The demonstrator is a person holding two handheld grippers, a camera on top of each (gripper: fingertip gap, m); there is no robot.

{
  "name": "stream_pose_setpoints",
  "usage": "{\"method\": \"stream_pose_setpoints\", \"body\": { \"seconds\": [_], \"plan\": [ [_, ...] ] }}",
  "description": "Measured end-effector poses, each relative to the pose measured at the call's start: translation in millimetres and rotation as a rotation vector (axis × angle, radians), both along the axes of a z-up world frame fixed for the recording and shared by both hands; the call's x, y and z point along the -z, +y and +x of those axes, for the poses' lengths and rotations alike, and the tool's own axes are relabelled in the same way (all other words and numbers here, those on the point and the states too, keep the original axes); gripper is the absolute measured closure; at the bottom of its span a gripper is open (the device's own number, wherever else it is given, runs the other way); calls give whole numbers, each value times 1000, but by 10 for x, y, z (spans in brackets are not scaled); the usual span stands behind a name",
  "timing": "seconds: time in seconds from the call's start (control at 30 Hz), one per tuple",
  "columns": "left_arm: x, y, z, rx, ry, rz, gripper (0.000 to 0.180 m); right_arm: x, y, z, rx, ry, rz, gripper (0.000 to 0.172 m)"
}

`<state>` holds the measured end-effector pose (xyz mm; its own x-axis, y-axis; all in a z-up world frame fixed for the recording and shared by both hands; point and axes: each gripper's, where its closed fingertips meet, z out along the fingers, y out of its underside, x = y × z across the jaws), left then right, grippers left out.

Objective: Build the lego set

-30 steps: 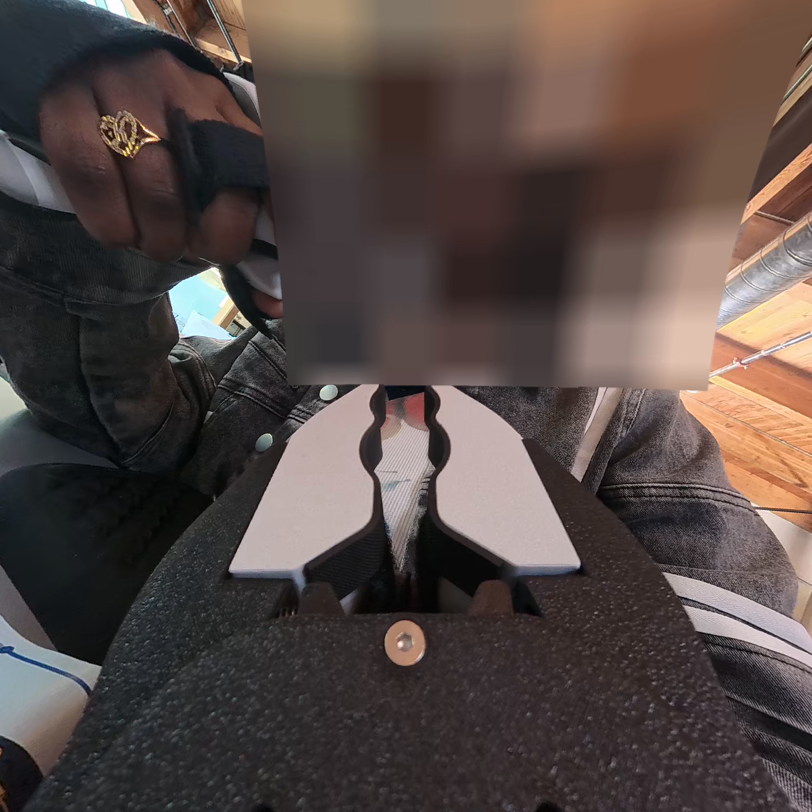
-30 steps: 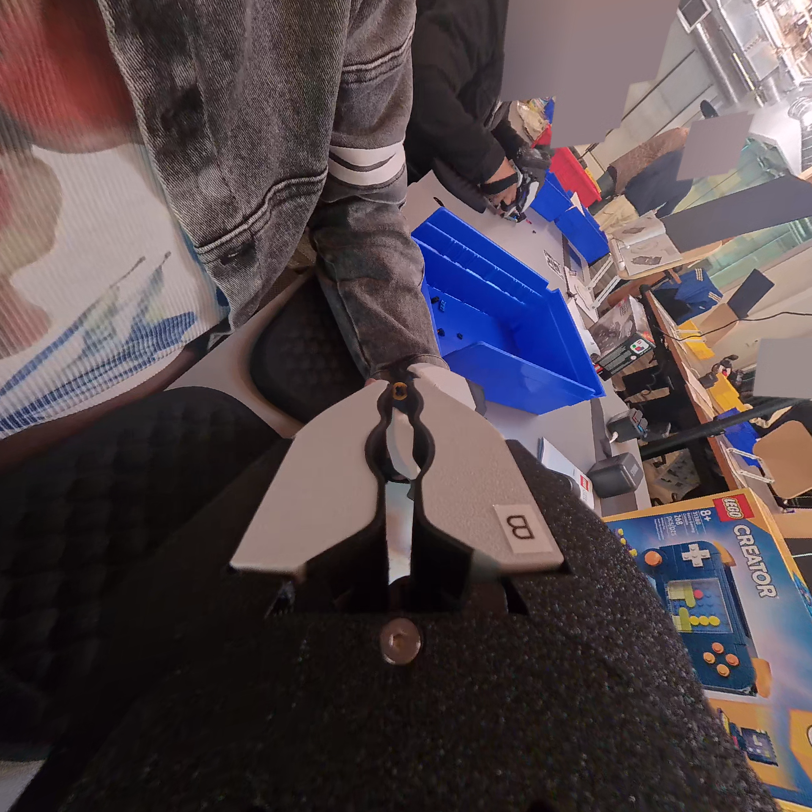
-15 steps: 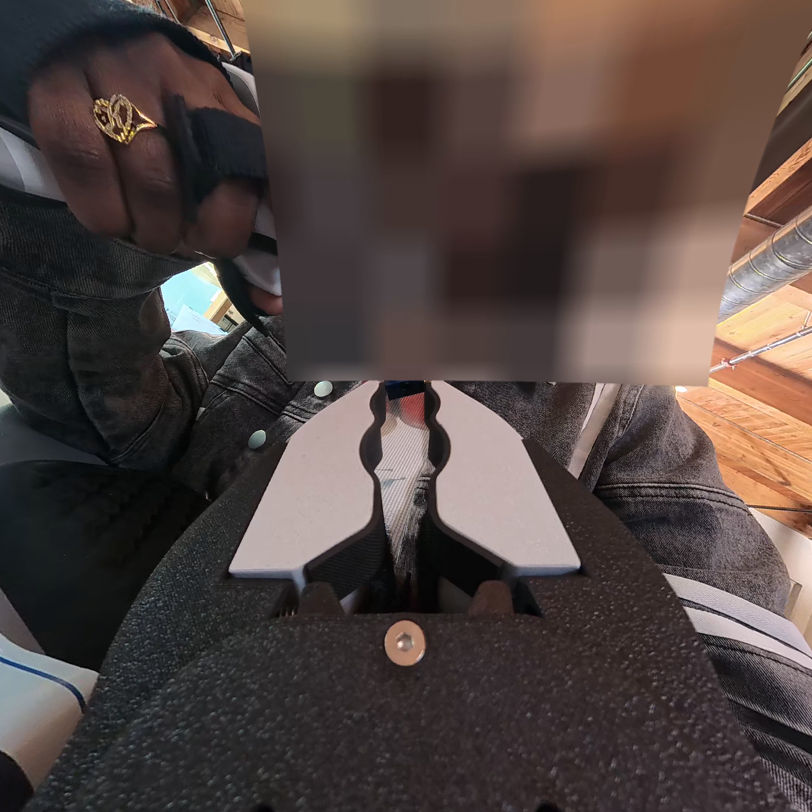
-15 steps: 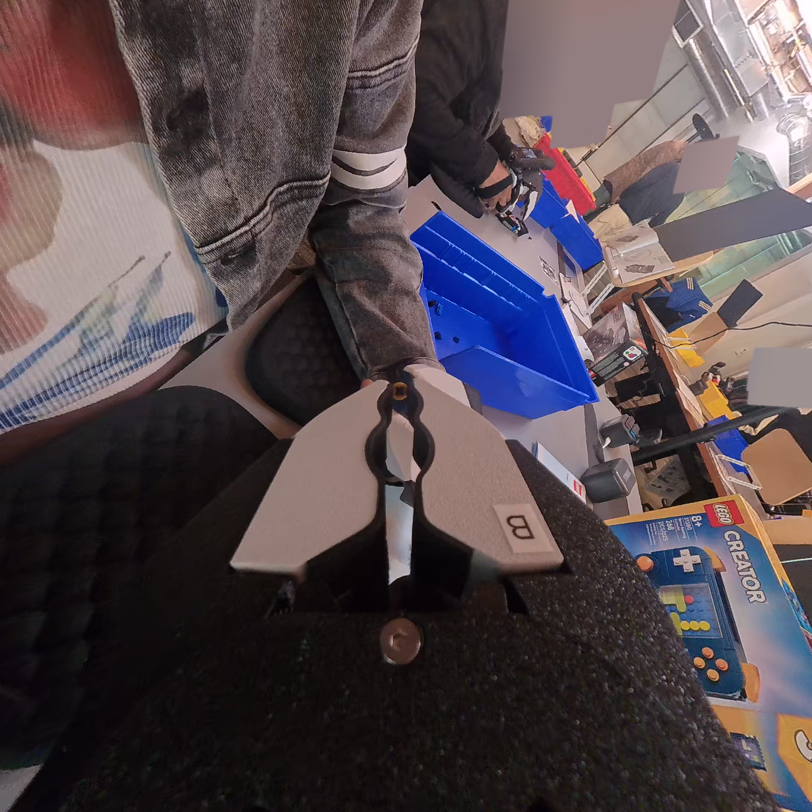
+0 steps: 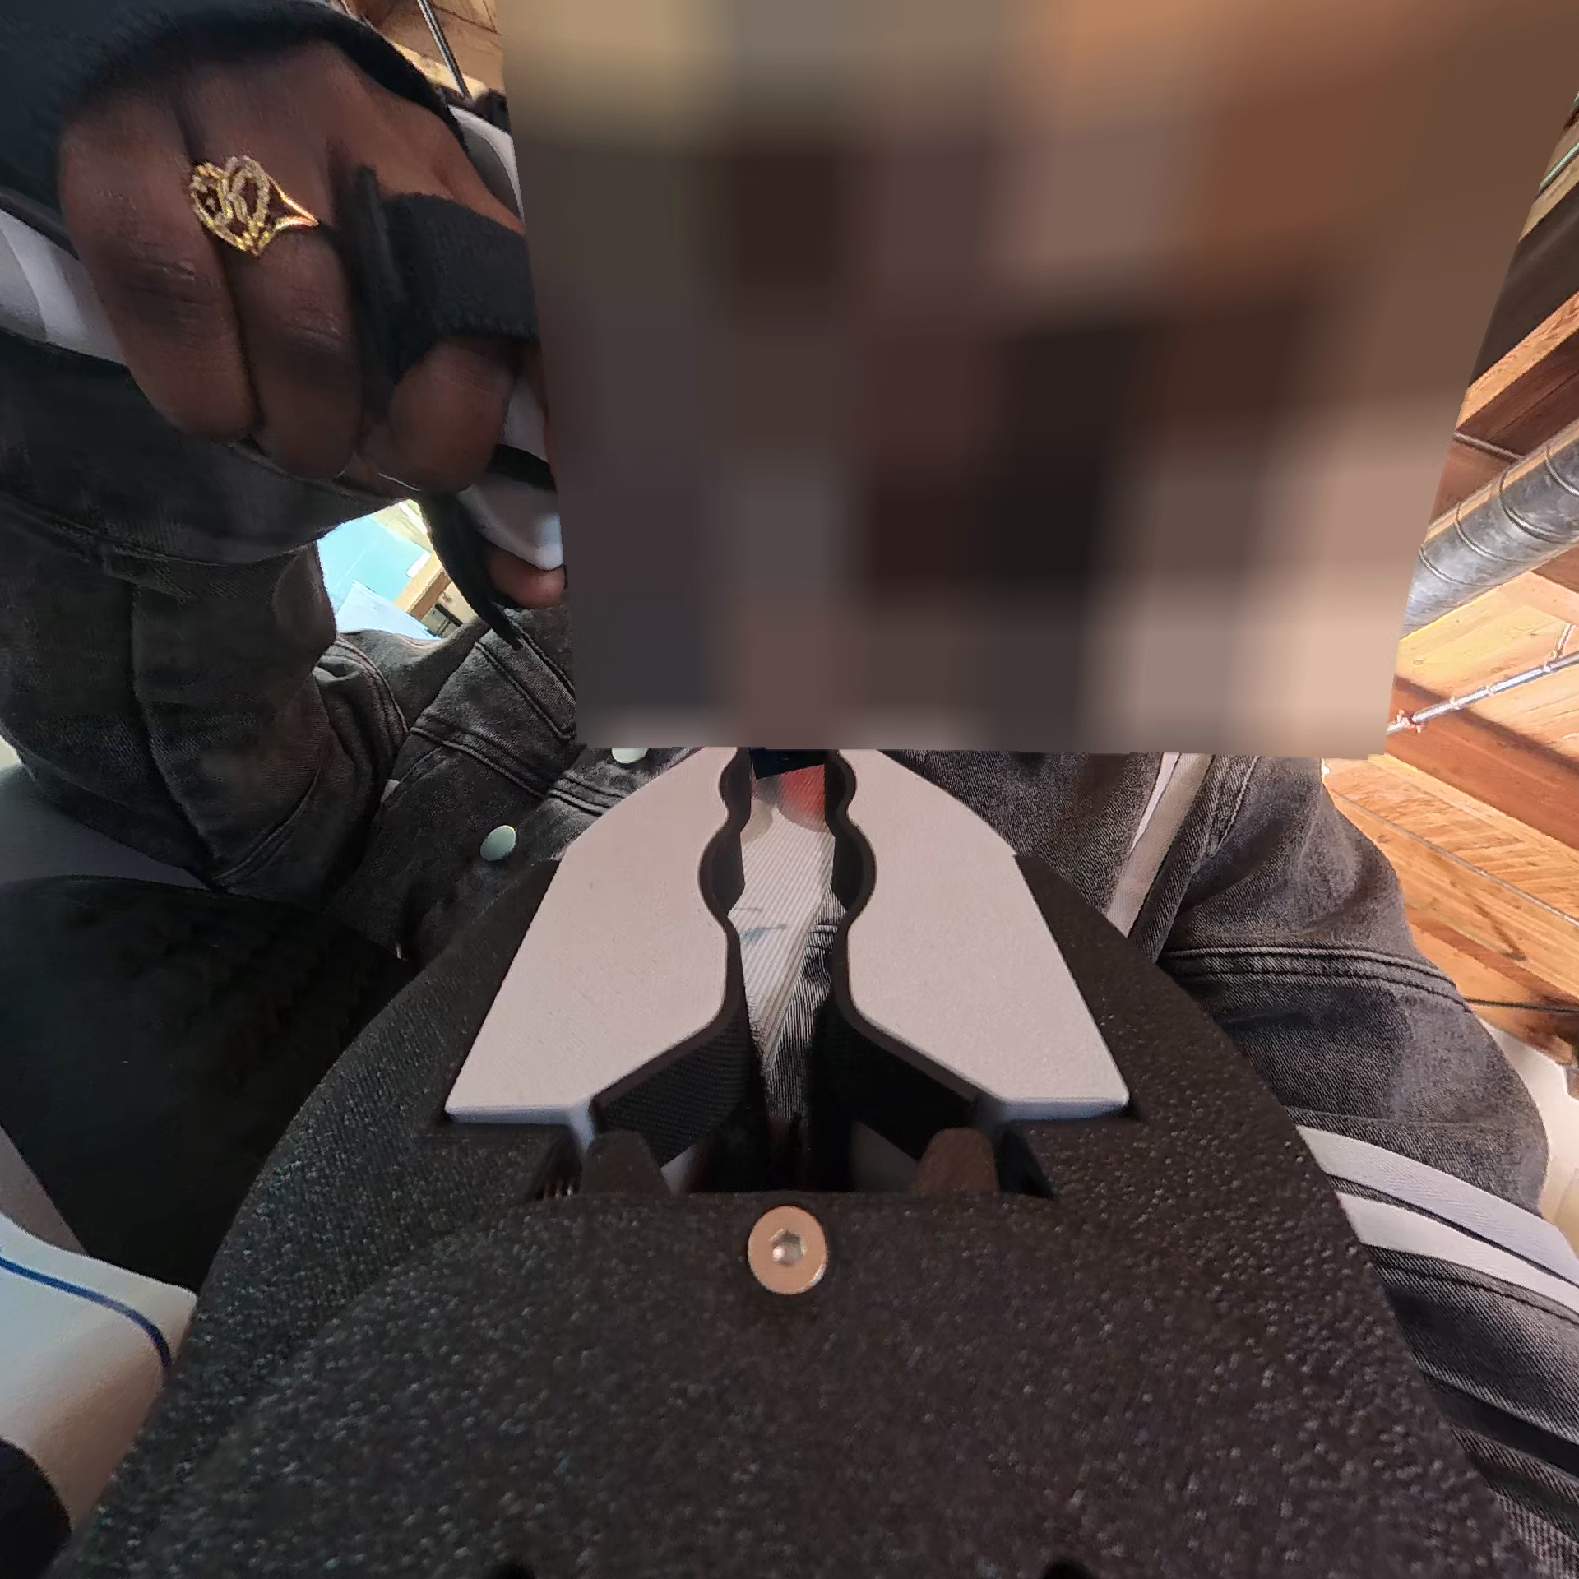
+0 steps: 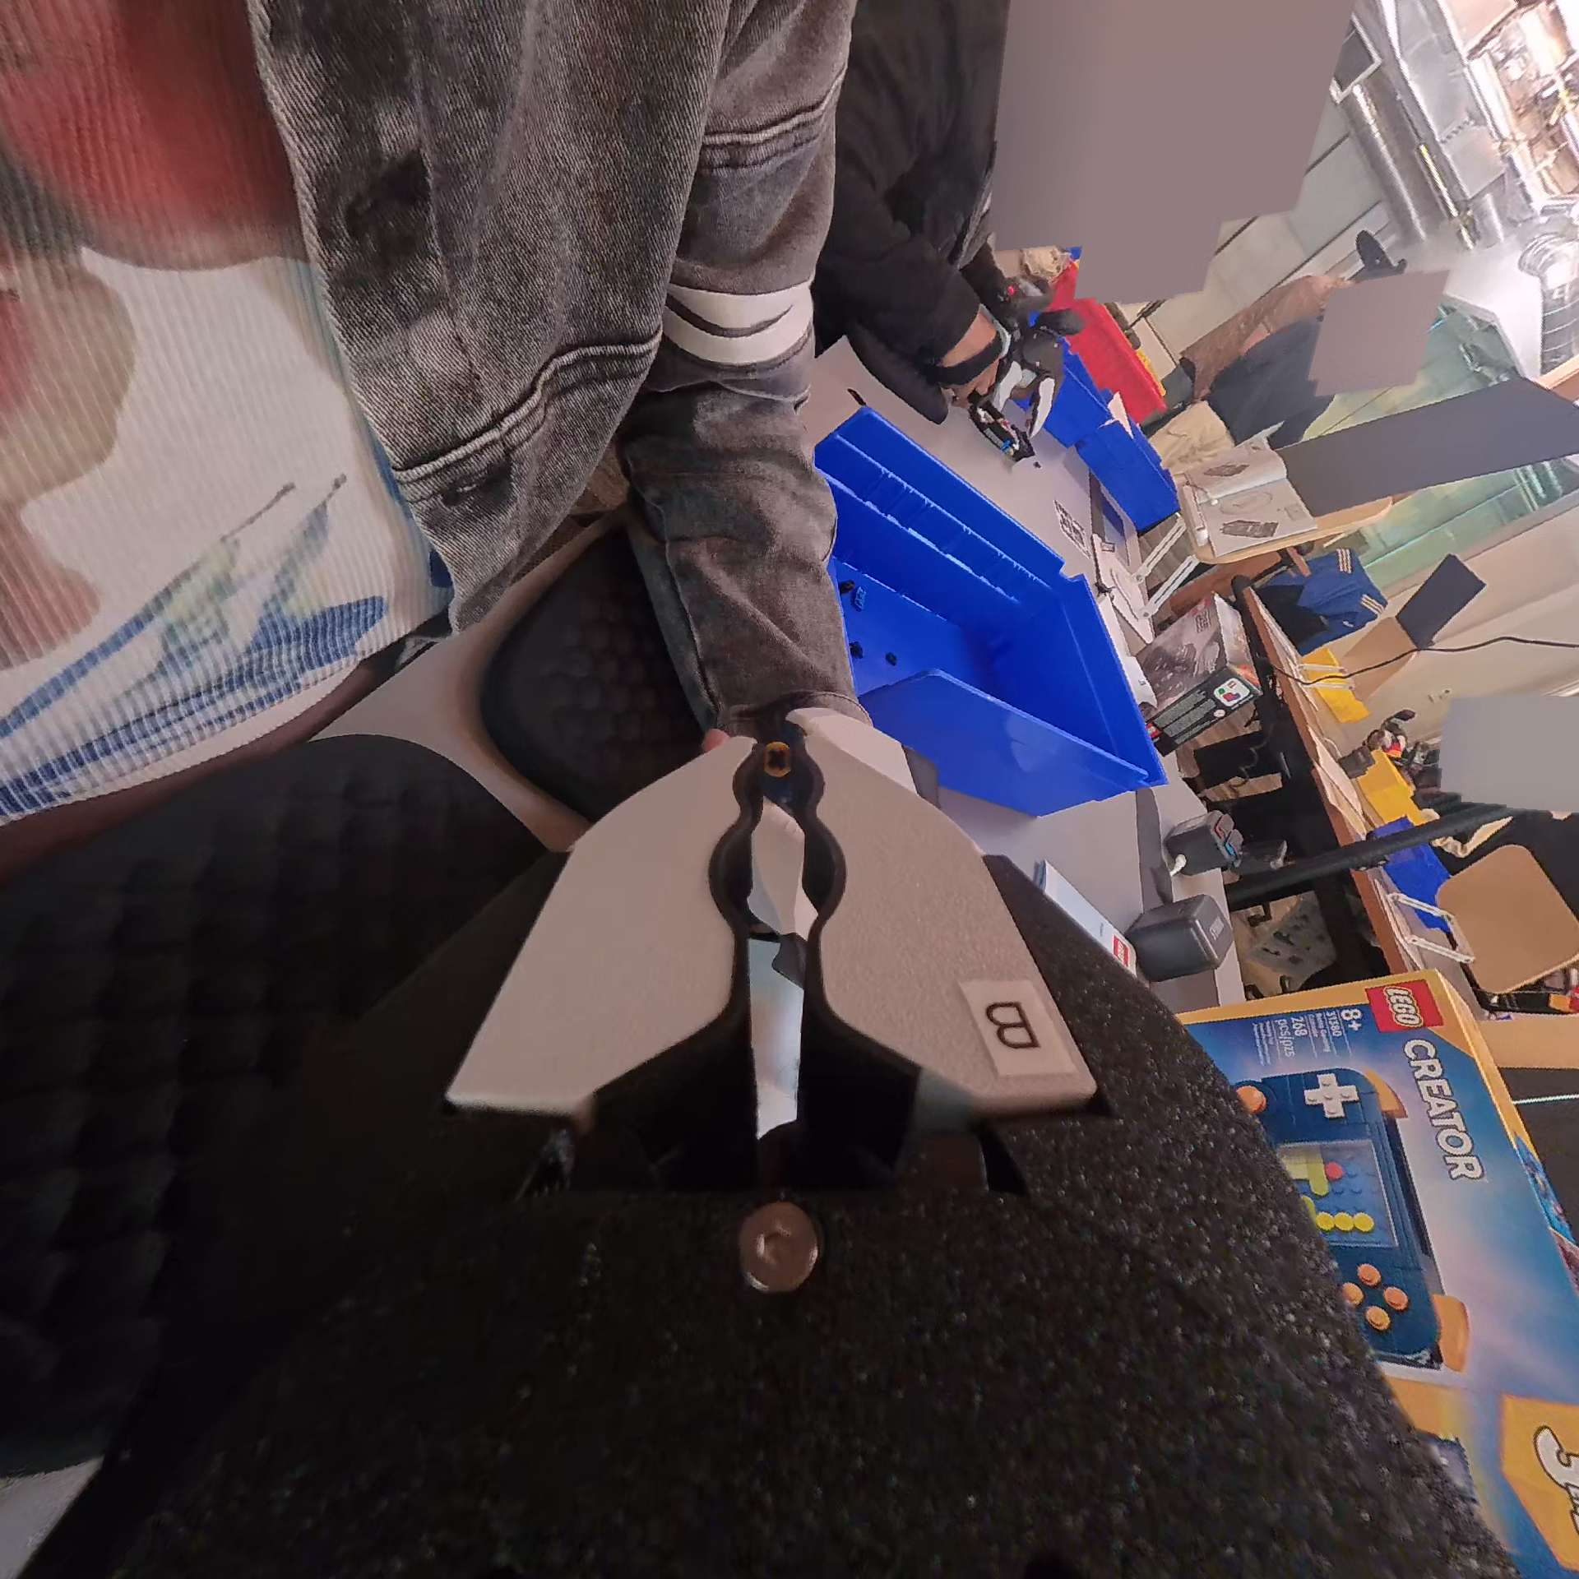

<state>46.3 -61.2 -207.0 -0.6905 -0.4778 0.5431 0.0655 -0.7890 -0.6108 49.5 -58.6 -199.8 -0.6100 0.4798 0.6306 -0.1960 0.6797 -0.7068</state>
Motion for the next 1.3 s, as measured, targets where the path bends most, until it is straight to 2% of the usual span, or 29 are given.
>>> {"method": "stream_pose_setpoints", "body": {
  "seconds": [0.43, 0.5, 0.53, 0.57, 0.63, 0.73, 0.8, 0.97, 1.07, 1.13, 1.23, 1.3],
  "plan": [
    [-33, 20, -19, -44, -12, 22, 165, -32, 133, -104, 51, 52, -54, 166],
    [-17, -38, 116, -49, 27, 61, 165, 228, 269, -208, 134, -33, 49, 165],
    [24, -112, 206, -25, 62, 93, 165, 278, 238, -245, 111, -19, 56, 165],
    [55, -135, 261, -22, 91, 104, 165, 197, 130, -220, 41, 1, -36, 165],
    [12, -55, 163, -59, 60, 89, 165, -5, 210, -169, 38, 37, -148, 166],
    [-4, 268, -2, -275, 77, 94, 165, -226, 464, -55, 29, 115, -345, 166],
    [45, 406, -24, -406, 145, 138, 165, -243, 626, -69, 50, 126, -431, 166],
    [122, 333, 33, -439, 239, 256, 165, -82, 709, -141, 61, 60, -469, 166],
    [255, 405, 60, -503, 351, 305, 165, -18, 649, -128, 15, -9, -493, 166],
    [417, 498, 58, -570, 503, 354, 165, 42, 654, -102, 8, -70, -504, 166],
    [610, 718, -31, -788, 751, 467, 165, 65, 767, -52, 94, -96, -534, 166],
    [726, 806, -147, -935, 943, 628, 165, 131, 828, -6, 198, -117, -582, 166]
  ]
}}
